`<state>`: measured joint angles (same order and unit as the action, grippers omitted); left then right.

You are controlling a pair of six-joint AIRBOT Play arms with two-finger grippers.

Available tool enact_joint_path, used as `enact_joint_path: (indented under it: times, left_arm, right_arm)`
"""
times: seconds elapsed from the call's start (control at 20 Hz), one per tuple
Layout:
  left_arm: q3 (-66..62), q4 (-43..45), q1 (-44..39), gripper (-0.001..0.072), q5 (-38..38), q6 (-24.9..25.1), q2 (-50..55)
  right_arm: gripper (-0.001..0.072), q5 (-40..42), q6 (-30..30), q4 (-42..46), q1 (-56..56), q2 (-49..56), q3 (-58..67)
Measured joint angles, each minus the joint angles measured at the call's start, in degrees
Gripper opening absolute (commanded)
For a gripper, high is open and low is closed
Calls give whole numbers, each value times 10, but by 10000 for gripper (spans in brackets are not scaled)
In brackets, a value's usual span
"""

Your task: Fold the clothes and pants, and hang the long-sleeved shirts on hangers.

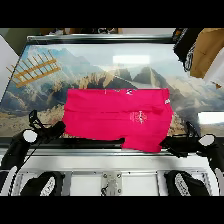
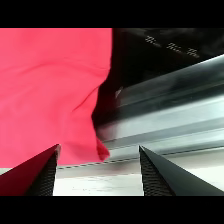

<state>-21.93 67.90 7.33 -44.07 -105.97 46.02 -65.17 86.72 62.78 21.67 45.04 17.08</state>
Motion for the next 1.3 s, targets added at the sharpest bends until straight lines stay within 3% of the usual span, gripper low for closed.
enact_joint_path:
  times: [0.15, 0.2, 0.25, 0.3, 0.4, 0.6, 0.8, 1.0, 1.3]
  left_arm:
    - [4, 0, 0, 7, -4, 2, -15]
    - [5, 0, 0, 7, -5, 2, -18]
    - [5, 0, 0, 7, -7, 2, -22]
    - [6, 0, 0, 7, -8, 2, -26]
    - [6, 0, 0, 7, -11, 1, -33]
    - [6, 11, 10, 7, -56, 1, -76]
    - [6, 50, 44, 6, -182, 2, -169]
    - [-10, 35, 64, 6, -290, 9, -261]
    - [-78, 8, 71, 6, -308, 34, -202]
  right_arm:
    - [507, 20, -2, -9, -49, 21, -7]
    - [387, 27, -2, -11, -66, 30, -8]
    - [222, 34, -2, -13, -79, 36, -9]
    - [122, 42, -2, -16, -90, 42, -9]
    - [13, 45, -2, -16, -104, 47, -3]
    - [12, -4, 0, 16, -115, 32, 52]
    - [12, -135, 6, 85, -117, -14, 143]
    - [11, -224, 23, 126, -118, -43, 205]
    - [11, -239, 31, 140, -118, 30, 314]
